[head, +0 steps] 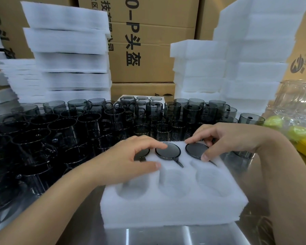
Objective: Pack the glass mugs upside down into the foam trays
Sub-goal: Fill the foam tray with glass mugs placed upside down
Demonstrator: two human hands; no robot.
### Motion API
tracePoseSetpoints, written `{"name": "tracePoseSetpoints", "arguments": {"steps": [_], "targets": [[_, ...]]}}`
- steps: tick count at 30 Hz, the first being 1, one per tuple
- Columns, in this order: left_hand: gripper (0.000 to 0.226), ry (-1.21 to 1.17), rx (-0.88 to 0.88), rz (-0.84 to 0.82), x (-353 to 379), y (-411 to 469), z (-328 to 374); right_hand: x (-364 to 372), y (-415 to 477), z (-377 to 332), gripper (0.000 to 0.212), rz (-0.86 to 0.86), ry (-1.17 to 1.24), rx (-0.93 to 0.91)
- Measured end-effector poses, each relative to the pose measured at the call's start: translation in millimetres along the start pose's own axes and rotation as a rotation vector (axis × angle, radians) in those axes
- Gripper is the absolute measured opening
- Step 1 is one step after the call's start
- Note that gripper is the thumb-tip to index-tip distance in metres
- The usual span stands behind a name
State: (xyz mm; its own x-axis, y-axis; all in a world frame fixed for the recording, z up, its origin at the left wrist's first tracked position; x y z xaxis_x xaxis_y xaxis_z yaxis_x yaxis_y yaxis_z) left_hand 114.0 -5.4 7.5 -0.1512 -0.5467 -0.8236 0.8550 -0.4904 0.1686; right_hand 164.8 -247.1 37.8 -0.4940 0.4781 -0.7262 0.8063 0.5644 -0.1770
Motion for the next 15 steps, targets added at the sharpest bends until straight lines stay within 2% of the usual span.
{"name": "tracePoseSetpoints", "arguments": {"steps": [2, 4, 7, 10, 15], "targets": [[0.040, 0.251, 0.068, -0.127, 4.5, -1.6, 1.8, -0.4, 0.3, 0.6, 0.056, 0.005, -0.009, 0.001], [0.051, 0.355, 0.075, -0.190, 5.2, -1.1, 3.1, -0.6, 0.2, 0.2, 0.055, 0.011, -0.006, -0.002], [0.061, 0.389, 0.058, -0.219, 4.5, -0.4, 4.4, -0.3, -1.2, -2.4, 0.053, 0.004, 0.013, -0.001], [0.052, 0.395, 0.052, -0.225, 4.3, -0.3, 4.1, 0.2, -2.9, -5.5, 0.054, -0.005, 0.027, 0.011], [0.050, 0.365, 0.050, -0.226, 4.4, -0.2, 3.4, 0.6, -3.4, -7.0, 0.049, 0.007, 0.043, 0.034]]}}
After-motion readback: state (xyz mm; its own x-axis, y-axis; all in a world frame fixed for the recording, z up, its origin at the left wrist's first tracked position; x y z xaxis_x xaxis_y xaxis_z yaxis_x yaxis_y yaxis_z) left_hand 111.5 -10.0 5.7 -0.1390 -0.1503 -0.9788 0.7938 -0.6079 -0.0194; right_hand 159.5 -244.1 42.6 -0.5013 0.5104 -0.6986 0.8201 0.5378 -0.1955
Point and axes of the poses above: each hand's wrist, its own y-axis towards the middle knuckle, its own x-axis out of the palm, z = x × y, the point moved 3 cm from there along y, towards the middle knuckle, and after that the axes turned 7 degrees about y, right-handed, at the moved point
